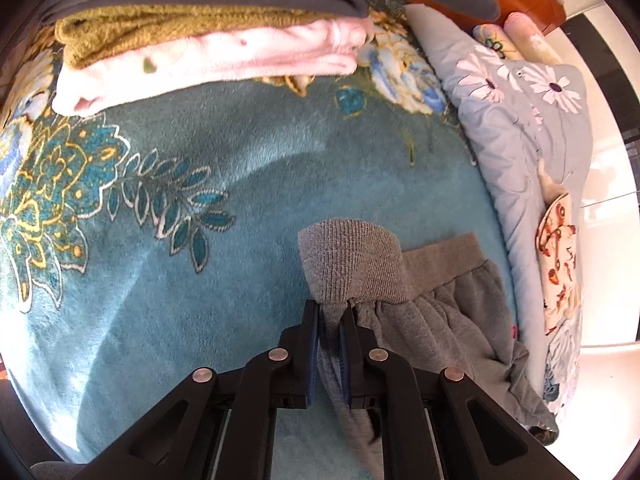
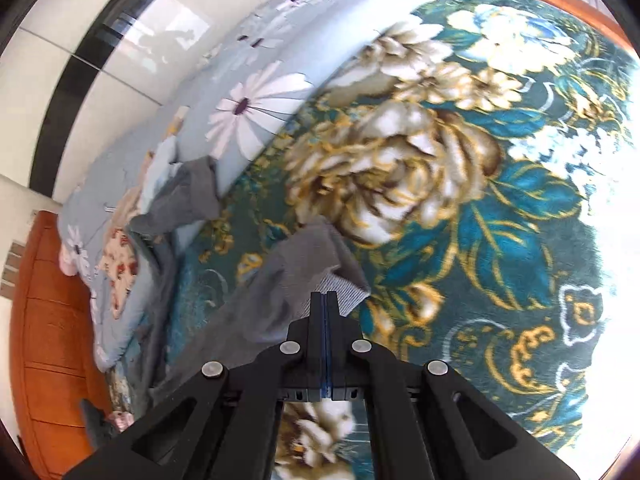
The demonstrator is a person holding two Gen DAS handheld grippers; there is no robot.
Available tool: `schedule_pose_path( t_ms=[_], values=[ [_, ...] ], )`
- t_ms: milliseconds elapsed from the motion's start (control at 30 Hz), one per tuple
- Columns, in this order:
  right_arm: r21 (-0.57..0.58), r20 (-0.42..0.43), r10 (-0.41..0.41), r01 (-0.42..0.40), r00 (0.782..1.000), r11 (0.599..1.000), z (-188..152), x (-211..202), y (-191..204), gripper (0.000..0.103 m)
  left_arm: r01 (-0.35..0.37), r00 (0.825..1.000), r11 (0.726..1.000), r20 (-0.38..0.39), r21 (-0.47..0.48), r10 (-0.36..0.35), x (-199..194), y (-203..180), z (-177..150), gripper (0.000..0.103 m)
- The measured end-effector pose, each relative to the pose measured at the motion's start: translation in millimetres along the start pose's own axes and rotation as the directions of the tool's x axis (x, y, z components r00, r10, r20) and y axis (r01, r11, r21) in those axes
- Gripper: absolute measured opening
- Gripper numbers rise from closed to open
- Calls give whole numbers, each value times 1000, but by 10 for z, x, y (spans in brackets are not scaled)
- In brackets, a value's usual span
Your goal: Fold clothes
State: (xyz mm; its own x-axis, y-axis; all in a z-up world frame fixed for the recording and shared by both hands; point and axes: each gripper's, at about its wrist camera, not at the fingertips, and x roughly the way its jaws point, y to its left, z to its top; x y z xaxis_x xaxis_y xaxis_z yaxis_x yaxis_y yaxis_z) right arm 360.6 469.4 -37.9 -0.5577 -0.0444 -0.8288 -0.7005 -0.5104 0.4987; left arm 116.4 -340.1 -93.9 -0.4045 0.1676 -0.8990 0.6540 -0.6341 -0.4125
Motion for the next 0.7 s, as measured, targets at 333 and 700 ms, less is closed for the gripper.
schedule_pose_path(
  t_ms=[333, 700],
  values=[
    [80, -48, 32, -28, 998, 996, -90, 400, -102, 14, 45, 999, 996, -28, -74, -47, 13, 115, 2, 11],
    [221, -88, 44, -24, 995, 975, -121, 708, -330, 39, 18, 999, 998, -30, -59, -20, 30, 69, -18, 11]
  ],
)
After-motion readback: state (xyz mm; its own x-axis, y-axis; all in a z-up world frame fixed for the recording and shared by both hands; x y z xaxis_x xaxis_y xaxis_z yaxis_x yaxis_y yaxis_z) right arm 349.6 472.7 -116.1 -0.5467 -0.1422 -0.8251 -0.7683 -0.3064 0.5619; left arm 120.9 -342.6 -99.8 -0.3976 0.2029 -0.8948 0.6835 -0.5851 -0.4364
